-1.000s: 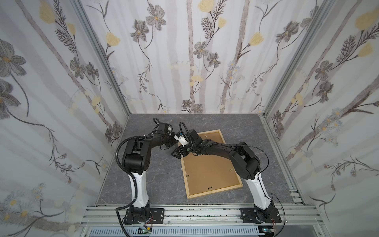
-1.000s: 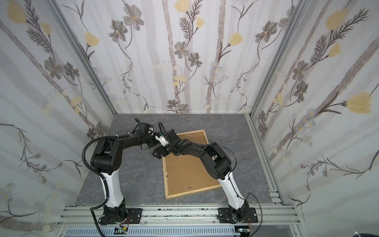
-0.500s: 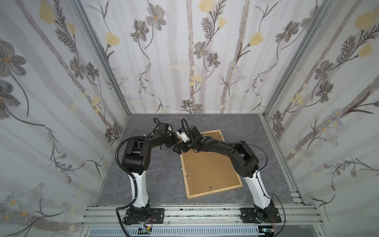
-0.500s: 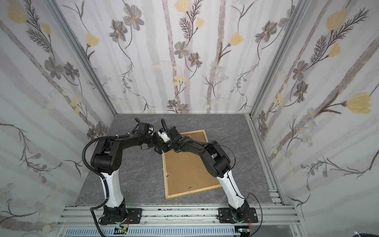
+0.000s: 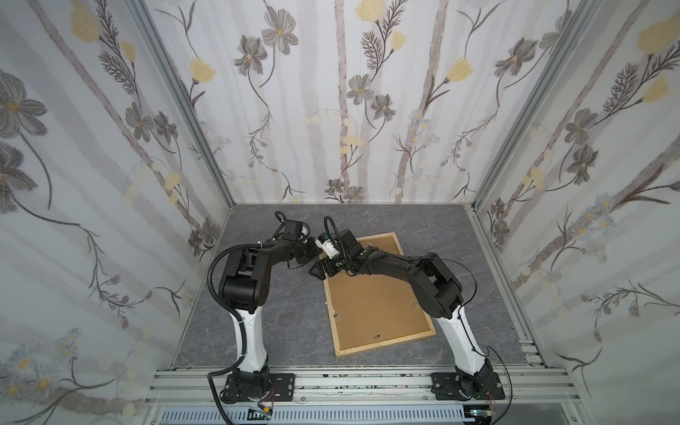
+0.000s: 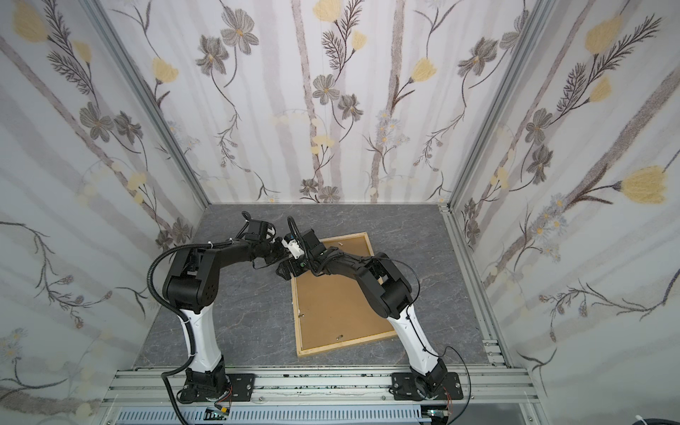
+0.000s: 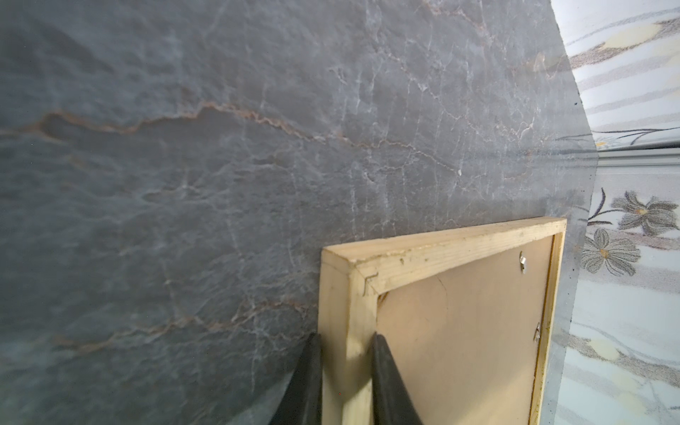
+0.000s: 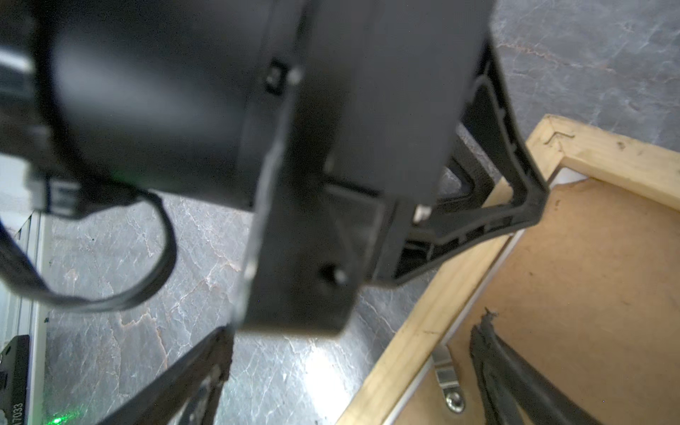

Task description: Put the photo into the frame

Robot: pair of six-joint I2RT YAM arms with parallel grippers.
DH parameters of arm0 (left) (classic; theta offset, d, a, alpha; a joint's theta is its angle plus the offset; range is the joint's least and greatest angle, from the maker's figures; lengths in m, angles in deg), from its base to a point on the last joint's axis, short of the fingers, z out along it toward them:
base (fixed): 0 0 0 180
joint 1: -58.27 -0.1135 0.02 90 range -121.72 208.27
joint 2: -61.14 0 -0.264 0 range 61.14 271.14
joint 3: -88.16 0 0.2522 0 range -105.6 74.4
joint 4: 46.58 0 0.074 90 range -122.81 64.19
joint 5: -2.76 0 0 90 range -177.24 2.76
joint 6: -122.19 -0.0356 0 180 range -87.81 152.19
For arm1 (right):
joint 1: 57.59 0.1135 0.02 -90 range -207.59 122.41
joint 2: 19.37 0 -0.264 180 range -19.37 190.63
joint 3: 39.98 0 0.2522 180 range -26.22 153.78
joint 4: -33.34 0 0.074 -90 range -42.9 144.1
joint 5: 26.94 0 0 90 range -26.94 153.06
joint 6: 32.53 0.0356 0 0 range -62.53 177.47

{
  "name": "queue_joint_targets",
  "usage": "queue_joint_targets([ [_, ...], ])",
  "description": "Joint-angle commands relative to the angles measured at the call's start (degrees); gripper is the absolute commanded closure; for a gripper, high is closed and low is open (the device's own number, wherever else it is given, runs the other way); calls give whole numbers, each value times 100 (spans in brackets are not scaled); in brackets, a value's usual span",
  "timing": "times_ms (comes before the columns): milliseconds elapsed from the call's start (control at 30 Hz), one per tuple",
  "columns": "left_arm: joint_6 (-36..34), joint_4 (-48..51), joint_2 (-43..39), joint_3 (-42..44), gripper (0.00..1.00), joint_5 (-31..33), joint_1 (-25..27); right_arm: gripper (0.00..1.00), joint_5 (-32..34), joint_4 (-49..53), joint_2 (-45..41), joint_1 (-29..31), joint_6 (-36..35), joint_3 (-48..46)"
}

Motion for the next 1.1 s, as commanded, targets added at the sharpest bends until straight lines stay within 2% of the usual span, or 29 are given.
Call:
queue_joint_targets([
  [0,60,195,-2,10,82,110,-6,0,-28,42,-131,19,18,-180],
  [233,90,167,-11,24,82,93,-5,0,-56,-157,-242,45,119,-453],
  [1067,63,187,-66,54,83,49,-9,0,-320,-138,-71,53,128,-250],
])
